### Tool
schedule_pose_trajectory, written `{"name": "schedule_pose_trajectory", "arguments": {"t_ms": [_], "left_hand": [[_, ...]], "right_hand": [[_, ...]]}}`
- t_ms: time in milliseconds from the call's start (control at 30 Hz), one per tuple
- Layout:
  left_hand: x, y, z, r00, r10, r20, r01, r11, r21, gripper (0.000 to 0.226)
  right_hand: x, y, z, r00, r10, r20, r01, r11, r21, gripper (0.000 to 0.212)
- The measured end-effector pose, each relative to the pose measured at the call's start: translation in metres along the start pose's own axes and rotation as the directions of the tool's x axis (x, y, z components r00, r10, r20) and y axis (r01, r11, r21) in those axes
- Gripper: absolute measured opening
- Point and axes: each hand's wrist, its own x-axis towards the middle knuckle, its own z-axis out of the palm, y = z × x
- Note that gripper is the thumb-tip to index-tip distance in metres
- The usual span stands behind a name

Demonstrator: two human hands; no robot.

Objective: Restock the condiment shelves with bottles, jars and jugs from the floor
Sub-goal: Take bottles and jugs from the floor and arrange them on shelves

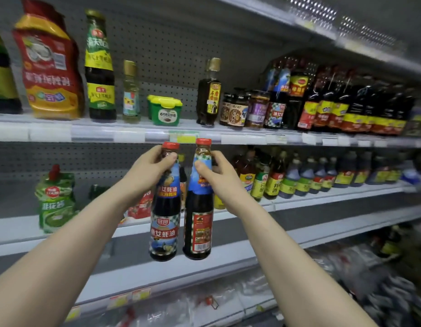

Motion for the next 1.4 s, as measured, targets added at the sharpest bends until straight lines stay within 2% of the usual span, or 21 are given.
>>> {"name": "schedule_pose_trajectory", "arguments": {"t_ms": [200, 333, 700, 1000, 1100, 1233, 1400], "left_hand": [[0.018, 0.003, 0.054, 0.995, 0.021, 0.096, -0.018, 0.999, -0.027, 0.012], [0.031, 0.005, 0.09, 0.987, 0.033, 0.154, -0.024, 0.998, -0.06, 0.015], [0.068, 0.027, 0.173, 0.976, 0.048, 0.211, -0.023, 0.992, -0.123, 0.018], [0.089, 0.036, 0.195, 0.984, 0.077, 0.158, -0.061, 0.993, -0.103, 0.019], [0.099, 0.04, 0.203, 0.991, 0.059, 0.12, -0.042, 0.99, -0.138, 0.022], [0.112, 0.046, 0.21, 0.995, 0.033, 0.097, -0.02, 0.991, -0.135, 0.032], [0.126, 0.046, 0.211, 0.996, 0.031, 0.088, -0.021, 0.994, -0.109, 0.037]], "right_hand": [[-0.011, 0.012, -0.047, 0.996, -0.007, -0.085, 0.005, 1.0, -0.028, 0.032], [-0.017, 0.019, -0.078, 0.994, -0.009, -0.111, 0.004, 0.999, -0.045, 0.036], [0.0, 0.029, -0.166, 0.991, -0.047, -0.126, 0.044, 0.999, -0.031, 0.018], [0.035, 0.041, -0.197, 0.995, -0.084, -0.057, 0.086, 0.996, 0.03, 0.034], [0.052, 0.04, -0.212, 0.995, -0.079, -0.063, 0.082, 0.995, 0.048, 0.057], [0.071, 0.032, -0.228, 0.994, -0.095, -0.058, 0.098, 0.994, 0.049, 0.053], [0.085, 0.023, -0.242, 0.993, -0.074, -0.093, 0.077, 0.997, 0.03, 0.063]]}}
